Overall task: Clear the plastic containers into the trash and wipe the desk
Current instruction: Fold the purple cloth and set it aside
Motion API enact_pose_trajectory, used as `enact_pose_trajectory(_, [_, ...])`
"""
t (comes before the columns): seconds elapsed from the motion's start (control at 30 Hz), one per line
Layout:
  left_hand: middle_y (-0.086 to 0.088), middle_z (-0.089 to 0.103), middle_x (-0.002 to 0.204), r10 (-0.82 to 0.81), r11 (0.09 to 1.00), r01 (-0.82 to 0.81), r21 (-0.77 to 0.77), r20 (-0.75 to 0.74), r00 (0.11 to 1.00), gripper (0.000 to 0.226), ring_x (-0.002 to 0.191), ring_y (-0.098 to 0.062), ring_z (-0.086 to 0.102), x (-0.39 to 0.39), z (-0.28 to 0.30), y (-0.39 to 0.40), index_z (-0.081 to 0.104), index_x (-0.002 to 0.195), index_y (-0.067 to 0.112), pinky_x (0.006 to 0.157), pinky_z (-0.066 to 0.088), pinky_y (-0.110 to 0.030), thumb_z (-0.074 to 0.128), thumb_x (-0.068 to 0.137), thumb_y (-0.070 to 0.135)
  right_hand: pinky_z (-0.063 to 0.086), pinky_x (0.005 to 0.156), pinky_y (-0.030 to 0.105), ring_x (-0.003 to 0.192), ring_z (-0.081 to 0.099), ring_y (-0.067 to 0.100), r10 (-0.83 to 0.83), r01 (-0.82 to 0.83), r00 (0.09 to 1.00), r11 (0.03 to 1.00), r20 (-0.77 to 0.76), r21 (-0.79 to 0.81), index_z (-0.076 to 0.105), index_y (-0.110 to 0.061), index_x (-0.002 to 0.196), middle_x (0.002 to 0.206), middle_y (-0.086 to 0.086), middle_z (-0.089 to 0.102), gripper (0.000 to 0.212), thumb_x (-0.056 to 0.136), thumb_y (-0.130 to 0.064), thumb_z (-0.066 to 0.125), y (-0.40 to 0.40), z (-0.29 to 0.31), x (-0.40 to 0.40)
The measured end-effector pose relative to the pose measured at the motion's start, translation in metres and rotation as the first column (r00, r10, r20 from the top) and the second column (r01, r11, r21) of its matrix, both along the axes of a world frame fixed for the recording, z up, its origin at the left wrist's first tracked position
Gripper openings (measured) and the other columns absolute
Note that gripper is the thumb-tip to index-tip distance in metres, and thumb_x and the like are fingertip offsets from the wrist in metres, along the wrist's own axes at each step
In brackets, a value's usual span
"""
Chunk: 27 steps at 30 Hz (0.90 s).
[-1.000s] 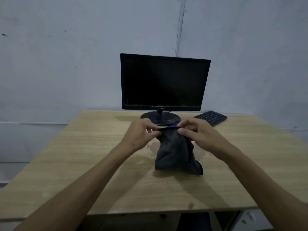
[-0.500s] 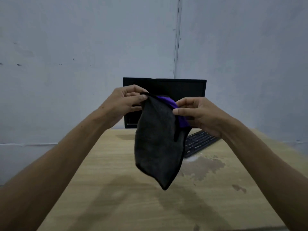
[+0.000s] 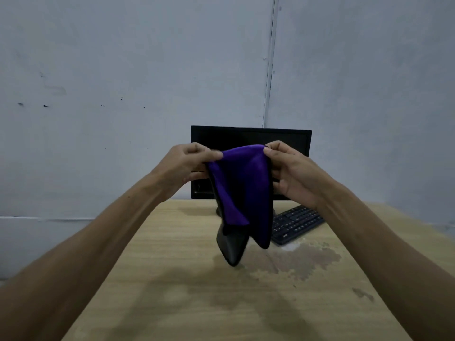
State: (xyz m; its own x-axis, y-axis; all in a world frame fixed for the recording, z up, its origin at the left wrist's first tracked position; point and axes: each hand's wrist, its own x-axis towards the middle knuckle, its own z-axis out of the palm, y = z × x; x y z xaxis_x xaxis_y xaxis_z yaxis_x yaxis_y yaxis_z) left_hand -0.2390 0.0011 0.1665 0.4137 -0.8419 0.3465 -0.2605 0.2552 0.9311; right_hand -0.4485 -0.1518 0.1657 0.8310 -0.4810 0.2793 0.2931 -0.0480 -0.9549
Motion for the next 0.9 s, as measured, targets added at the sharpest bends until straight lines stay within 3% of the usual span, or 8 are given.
enact_pose_trajectory(0.07, [-0.007,0.070,0.096,0.046,0.994,-0.062,0.095,0.164,0.985,0.035,0.091,-0.020,0.072,0.003,-0.006,-0.003,0.067,0.105,0.008,0.080,0.062,-0.032,0.087,0.076,0.005,0.043,0.060,0.024,0.071,0.055,0.010,-0.043,0.043,0.999,0.999,0.016,-0.021,0.058,-0.023,0.093,0.082,-0.004,0.059,0.012,0.104,-0.021,0.055,0.000,0.005,0.003])
enact_pose_trajectory(0.2, [-0.007,0.064,0.105,0.020,0.966,-0.085,0.242,0.258,0.966,0.063,0.097,-0.019,0.067,0.012,-0.012,-0.002,0.062,0.128,0.022,0.077,0.059,-0.025,0.085,0.074,-0.003,0.044,0.065,0.023,0.069,0.053,0.007,-0.166,0.168,0.986,0.983,0.031,-0.074,0.056,-0.023,0.094,0.077,-0.007,0.059,0.012,0.106,-0.022,0.054,-0.007,0.021,0.007])
enact_pose_trajectory(0.37, [0.002,0.077,0.098,0.030,0.904,-0.258,0.341,0.550,0.834,0.020,0.091,-0.017,0.072,0.038,-0.035,0.002,0.079,0.105,0.019,0.081,0.056,-0.030,0.075,0.088,0.007,0.049,0.065,0.023,0.069,0.058,0.007,-0.287,0.284,0.958,0.944,0.007,-0.168,0.058,-0.024,0.097,0.079,-0.007,0.063,0.008,0.105,-0.024,0.058,-0.027,0.031,0.020])
enact_pose_trajectory(0.5, [0.002,0.071,0.066,0.014,0.821,-0.301,0.485,0.510,0.860,0.018,0.056,-0.012,0.058,0.058,-0.059,0.002,0.081,0.088,0.014,0.053,0.044,-0.023,0.073,0.094,0.028,0.048,0.063,0.025,0.071,0.057,0.009,-0.315,0.306,0.949,0.937,-0.030,-0.169,0.059,-0.026,0.088,0.078,-0.007,0.063,0.017,0.104,-0.022,0.058,-0.049,0.022,0.028])
enact_pose_trajectory(0.63, [-0.001,0.074,0.073,0.186,0.870,-0.374,0.320,0.489,0.852,0.015,0.068,-0.009,0.063,0.080,-0.054,0.002,0.080,0.080,0.013,0.072,0.046,-0.029,0.081,0.087,0.026,0.045,0.074,0.033,0.085,0.054,0.016,-0.397,0.373,0.912,0.907,-0.104,-0.194,0.058,-0.028,0.087,0.089,-0.006,0.060,0.019,0.105,-0.024,0.055,-0.067,0.000,0.026])
enact_pose_trajectory(0.73, [-0.001,0.075,0.085,0.290,0.910,-0.366,0.196,0.333,0.898,0.013,0.084,-0.011,0.063,0.092,-0.035,0.012,0.081,0.087,0.013,0.080,0.047,-0.032,0.086,0.081,0.023,0.046,0.083,0.037,0.091,0.057,0.018,-0.375,0.367,0.925,0.923,-0.063,-0.118,0.058,-0.027,0.090,0.092,-0.003,0.061,0.016,0.104,-0.023,0.055,-0.073,-0.013,0.017])
enact_pose_trajectory(0.8, [0.002,0.076,0.092,0.251,0.932,-0.311,0.187,0.284,0.925,0.013,0.093,-0.009,0.063,0.098,-0.032,0.021,0.082,0.090,0.016,0.087,0.045,-0.032,0.086,0.080,0.022,0.047,0.092,0.040,0.099,0.059,0.020,-0.288,0.283,0.955,0.956,-0.065,-0.080,0.059,-0.025,0.090,0.099,0.001,0.063,0.012,0.102,-0.021,0.056,-0.076,-0.022,0.008])
enact_pose_trajectory(0.9, [0.005,0.080,0.091,0.072,0.927,-0.219,0.304,0.430,0.900,0.018,0.088,0.000,0.069,0.100,-0.051,0.041,0.084,0.089,0.023,0.088,0.044,-0.025,0.088,0.073,0.030,0.045,0.100,0.041,0.103,0.058,0.025,-0.109,0.095,0.969,0.993,-0.220,-0.073,0.062,-0.022,0.088,0.105,0.009,0.062,0.008,0.095,-0.018,0.060,-0.079,-0.058,-0.008])
